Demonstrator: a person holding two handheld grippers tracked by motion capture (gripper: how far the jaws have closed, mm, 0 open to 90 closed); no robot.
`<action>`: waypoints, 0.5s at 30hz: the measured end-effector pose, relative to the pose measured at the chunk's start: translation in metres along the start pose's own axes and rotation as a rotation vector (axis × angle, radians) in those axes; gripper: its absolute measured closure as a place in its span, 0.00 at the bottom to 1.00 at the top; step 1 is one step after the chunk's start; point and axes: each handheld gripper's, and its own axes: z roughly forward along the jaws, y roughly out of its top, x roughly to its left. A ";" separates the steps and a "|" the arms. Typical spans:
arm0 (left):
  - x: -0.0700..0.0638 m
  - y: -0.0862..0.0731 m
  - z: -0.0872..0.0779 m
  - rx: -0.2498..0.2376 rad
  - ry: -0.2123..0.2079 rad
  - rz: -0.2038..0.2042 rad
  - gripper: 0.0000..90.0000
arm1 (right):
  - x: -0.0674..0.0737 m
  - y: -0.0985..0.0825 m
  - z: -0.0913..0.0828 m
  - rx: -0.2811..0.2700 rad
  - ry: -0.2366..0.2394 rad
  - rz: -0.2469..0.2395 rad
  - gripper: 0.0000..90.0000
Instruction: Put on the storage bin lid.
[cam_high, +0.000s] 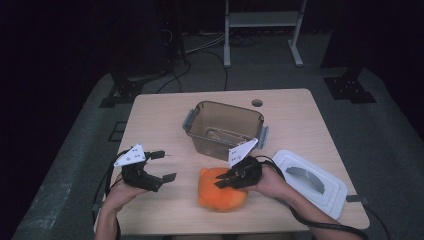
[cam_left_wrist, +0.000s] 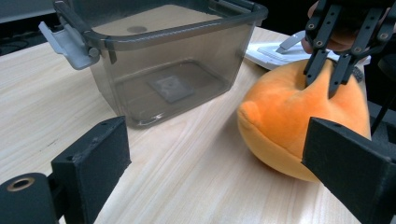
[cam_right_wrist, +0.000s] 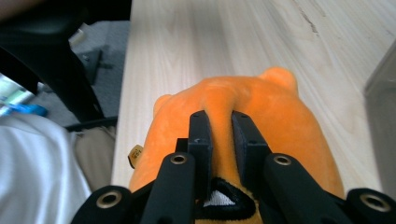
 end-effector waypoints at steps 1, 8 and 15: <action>0.000 0.000 -0.001 -0.001 0.000 0.002 0.08 | 0.000 0.000 -0.001 -0.008 0.005 0.010 0.88; 0.001 -0.001 -0.004 -0.008 0.007 -0.004 0.08 | 0.003 0.008 -0.011 -0.045 0.027 0.031 0.88; 0.003 -0.004 -0.003 0.001 0.009 -0.010 0.08 | 0.011 0.021 -0.038 -0.087 0.022 0.025 0.87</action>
